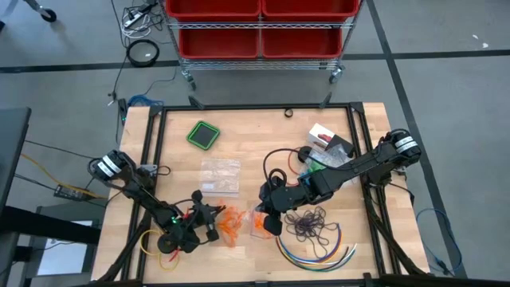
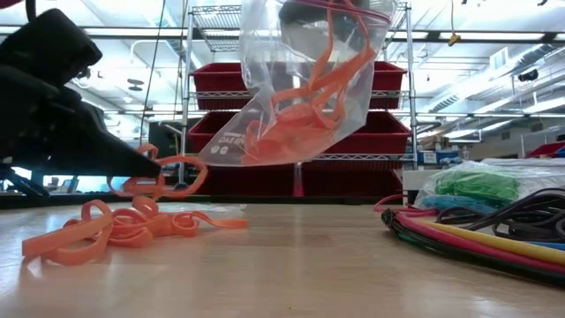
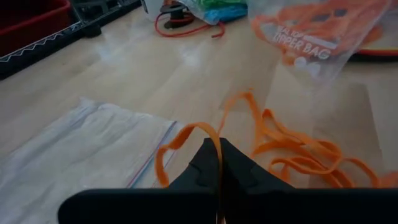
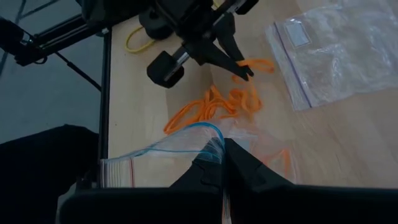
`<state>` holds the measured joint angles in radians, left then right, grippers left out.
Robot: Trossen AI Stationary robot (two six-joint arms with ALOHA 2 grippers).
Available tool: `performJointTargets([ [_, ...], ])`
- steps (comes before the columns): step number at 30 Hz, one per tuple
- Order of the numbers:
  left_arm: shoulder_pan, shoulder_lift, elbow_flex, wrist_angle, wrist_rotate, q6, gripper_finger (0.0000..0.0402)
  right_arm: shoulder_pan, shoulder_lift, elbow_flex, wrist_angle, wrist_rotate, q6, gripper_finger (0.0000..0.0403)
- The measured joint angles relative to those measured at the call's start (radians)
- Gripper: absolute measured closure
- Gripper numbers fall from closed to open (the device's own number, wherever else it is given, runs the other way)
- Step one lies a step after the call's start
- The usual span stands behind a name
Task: Sort rubber bands
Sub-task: Put the orange rubber band into the transparent zip bag
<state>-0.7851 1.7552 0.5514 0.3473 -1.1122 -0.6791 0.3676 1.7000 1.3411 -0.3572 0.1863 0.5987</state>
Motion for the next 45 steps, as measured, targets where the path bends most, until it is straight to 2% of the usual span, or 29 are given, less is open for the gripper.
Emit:
performJointTargets([
  [10, 0.000, 0.000, 0.000, 0.033, 0.003, 0.050, 0.0394, 0.000, 0.000, 0.000, 0.002, 0.000, 0.000, 0.0403],
  [22, 0.000, 0.000, 0.000, 0.076, 0.003, 0.091, 0.0332, 0.000, 0.000, 0.000, 0.003, 0.005, -0.016, 0.0403],
  [36, 0.000, 0.000, 0.000, 0.079, 0.009, 0.091, 0.0325, 0.000, 0.000, 0.000, 0.003, 0.002, -0.008, 0.0403],
  [45, 0.000, 0.001, 0.000, 0.093, 0.020, 0.077, 0.0276, 0.000, 0.000, 0.000, 0.003, 0.000, -0.007, 0.0403],
])
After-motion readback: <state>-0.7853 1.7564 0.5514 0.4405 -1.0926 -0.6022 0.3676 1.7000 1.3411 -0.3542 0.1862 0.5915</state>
